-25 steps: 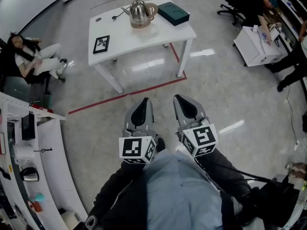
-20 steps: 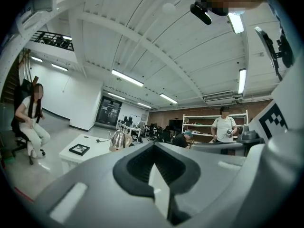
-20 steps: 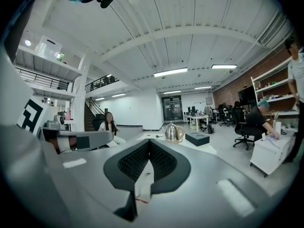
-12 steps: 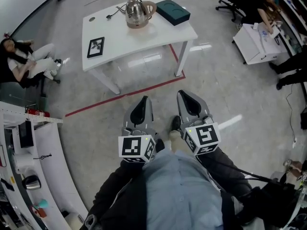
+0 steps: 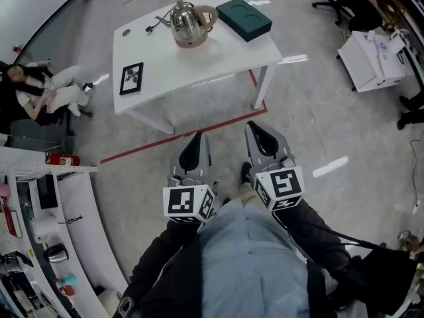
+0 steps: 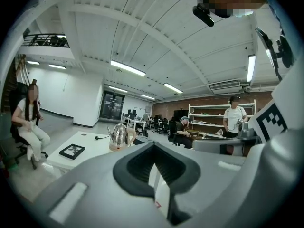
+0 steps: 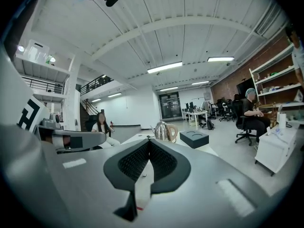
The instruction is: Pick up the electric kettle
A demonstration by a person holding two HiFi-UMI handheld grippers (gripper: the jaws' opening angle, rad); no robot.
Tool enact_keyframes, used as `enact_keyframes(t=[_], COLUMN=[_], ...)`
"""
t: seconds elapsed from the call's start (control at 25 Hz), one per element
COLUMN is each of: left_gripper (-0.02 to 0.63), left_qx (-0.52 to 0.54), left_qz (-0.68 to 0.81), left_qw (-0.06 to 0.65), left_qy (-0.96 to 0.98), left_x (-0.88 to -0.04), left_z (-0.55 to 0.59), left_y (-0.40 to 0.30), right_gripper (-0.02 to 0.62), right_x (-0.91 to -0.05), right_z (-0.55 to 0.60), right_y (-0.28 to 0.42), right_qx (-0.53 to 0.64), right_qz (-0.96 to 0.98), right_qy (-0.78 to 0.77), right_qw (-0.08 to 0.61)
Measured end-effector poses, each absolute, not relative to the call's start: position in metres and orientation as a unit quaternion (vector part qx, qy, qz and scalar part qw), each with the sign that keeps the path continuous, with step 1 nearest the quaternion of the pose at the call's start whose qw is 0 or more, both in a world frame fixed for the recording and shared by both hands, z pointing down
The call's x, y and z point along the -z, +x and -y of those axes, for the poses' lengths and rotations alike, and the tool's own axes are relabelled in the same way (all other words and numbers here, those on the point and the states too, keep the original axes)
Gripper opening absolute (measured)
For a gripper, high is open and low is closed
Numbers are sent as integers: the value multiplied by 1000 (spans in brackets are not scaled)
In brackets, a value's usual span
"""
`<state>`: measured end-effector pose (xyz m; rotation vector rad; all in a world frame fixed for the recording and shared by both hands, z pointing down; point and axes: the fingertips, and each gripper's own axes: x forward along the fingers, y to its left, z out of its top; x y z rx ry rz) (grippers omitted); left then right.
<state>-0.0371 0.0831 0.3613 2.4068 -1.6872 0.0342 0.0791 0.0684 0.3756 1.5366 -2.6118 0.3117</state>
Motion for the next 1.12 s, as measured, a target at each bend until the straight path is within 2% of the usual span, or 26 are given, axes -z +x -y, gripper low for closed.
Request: enact_keyframes(t=[0.56, 1.12], left_gripper=[2, 2], left_qx=[-6, 5], left_qz=[621, 643], left_qw=[63, 88], left_qy=[781, 761], left_x=[-327, -358], left_z=[16, 72], left_y=[-15, -42], right_gripper=[25, 26], right_x=[-352, -379], right_z=[45, 105], right_y=[103, 72], right_qx=[-92, -97], right_qz=[886, 897], right_qy=[455, 429], right_qw=[16, 44])
